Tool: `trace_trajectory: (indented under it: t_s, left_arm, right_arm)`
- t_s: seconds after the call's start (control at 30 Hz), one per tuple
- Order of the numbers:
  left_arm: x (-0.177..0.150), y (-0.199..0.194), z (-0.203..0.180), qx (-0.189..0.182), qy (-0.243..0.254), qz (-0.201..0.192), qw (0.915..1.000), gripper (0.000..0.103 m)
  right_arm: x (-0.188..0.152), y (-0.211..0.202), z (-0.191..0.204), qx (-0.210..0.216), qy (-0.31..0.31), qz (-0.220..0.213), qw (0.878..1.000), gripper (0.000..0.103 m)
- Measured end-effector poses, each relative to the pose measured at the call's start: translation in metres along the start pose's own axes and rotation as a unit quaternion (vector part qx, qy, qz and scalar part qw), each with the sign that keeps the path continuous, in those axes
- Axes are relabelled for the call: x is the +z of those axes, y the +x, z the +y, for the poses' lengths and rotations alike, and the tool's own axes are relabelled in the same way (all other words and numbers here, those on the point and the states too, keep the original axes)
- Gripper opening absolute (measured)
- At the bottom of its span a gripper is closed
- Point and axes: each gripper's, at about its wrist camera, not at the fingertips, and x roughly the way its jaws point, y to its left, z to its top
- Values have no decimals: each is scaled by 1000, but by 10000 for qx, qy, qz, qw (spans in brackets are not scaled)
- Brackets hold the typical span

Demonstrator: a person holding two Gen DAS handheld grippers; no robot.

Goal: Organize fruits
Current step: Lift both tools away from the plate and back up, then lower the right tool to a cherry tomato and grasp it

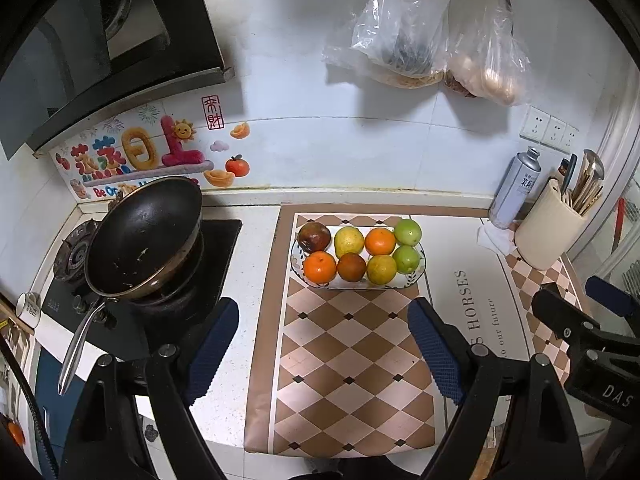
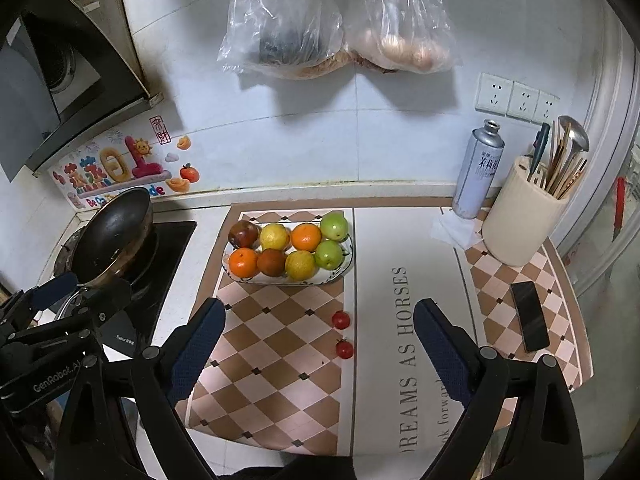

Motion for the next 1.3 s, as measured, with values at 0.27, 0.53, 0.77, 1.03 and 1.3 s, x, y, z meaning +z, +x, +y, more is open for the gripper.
trace_trajectory:
  t_s: [0.27, 0.53, 0.77, 1.03, 1.3]
  left_arm:
    - [5, 21, -4, 143, -10, 155, 9998, 103]
    - [-1, 100, -18, 792, 146, 802, 9935, 103]
    - [-15, 174, -41, 757, 299, 1604, 9837, 103]
    - [-18, 234, -73, 315, 343, 2286, 9724, 103]
    - [-22, 283, -129, -601, 541, 2806, 9564, 100]
  right_arm:
    - [5, 42, -28, 163, 359, 313, 9987, 101]
    - [-42, 193, -78, 161, 792, 1765, 9810, 100]
    - [-94, 291, -81, 383, 1020, 2545, 9609, 64]
    - [-96, 297, -87, 520, 927, 2369, 9657, 32]
    - [-85, 272, -142, 224, 1357, 2190, 9660, 32]
